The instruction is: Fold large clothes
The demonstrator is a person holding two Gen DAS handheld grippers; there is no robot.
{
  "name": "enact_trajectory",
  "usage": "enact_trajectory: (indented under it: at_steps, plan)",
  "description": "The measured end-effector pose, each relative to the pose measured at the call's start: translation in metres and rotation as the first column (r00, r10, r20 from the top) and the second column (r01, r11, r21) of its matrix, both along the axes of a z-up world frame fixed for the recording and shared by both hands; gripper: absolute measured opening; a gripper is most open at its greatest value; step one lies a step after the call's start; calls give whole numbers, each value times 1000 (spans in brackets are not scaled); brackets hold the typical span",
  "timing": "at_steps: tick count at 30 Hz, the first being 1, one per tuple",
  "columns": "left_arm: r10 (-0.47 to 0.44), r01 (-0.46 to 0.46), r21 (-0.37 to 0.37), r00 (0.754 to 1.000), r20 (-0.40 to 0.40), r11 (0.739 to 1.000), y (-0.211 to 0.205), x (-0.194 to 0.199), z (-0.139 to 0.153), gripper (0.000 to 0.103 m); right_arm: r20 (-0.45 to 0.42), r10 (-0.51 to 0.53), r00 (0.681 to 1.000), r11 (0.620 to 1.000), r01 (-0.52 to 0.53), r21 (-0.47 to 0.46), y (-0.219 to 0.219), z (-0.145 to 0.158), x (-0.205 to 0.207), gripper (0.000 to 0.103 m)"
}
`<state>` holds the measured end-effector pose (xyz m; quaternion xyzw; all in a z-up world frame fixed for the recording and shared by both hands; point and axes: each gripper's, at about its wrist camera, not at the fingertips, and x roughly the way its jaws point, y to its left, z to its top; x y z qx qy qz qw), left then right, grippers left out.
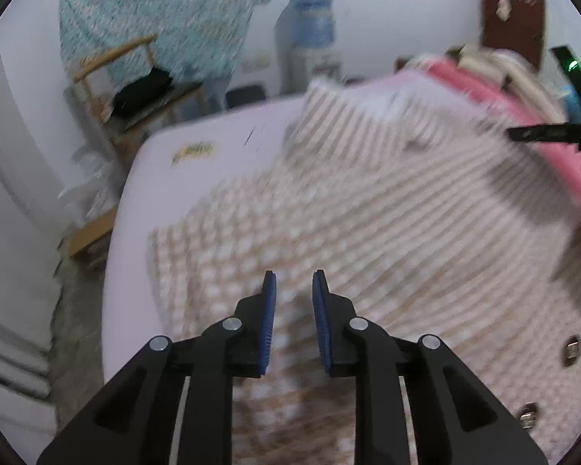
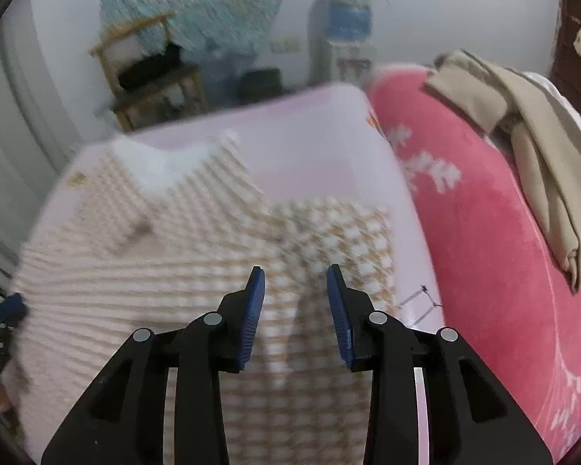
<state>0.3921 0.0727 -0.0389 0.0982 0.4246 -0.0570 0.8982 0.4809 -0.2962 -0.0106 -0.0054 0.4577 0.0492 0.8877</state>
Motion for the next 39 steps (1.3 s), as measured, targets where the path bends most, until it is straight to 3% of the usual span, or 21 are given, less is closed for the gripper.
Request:
enact_trajectory:
  at_steps: [2,5,8,10,13,15,16,20,26,32,36,39]
  plan:
    - [4,-3,-27,1000,15,1000,3,-1,-2,22,-23,12,1000,999,-13,-40,0,-17,4,33]
    - [29,-28,-54,999,21,998,5,-7,9,22,2,6,1000,997,-6,-78,7,-3,-11,34]
    - [-23,26,-43,997,67,999,-2,-29,24,25,25,82,996,997,-82,12,21,18,-49,48]
    - [-63,65,-43,997,46,997,-7,-40,24,33,32,145,989,989,-146,16,33,23,-71,54]
    - [-47,46,-27,998,-36,999,-9,-39,3,39,-39,223,974,974,-222,33,48,4,-91,59]
    - [-34,32,-48,999,-29,998,-6,-42,-1,40,-93,229,969,973,-231,-9,54,-19,-96,61]
    - [-25,24,-53,999,-28,998,-6,-44,0,42,-66,236,969,971,-239,-28,55,-20,-101,61]
    - [6,-7,-55,1000,-15,998,-7,-62,21,47,-42,187,981,982,-188,-9,49,8,-127,62]
    - [-32,33,-24,998,56,999,-12,-136,55,69,96,211,973,977,-213,13,46,50,-221,82]
    - [-33,33,-46,999,-11,998,-23,-209,47,79,80,156,984,987,-159,27,46,36,-322,85]
    - [-21,19,-38,999,-35,999,-35,-244,30,82,47,102,994,994,-104,22,46,18,-356,88]
    - [-13,11,-21,998,-63,1000,-48,-261,12,83,9,65,998,996,-65,69,42,4,-375,90]
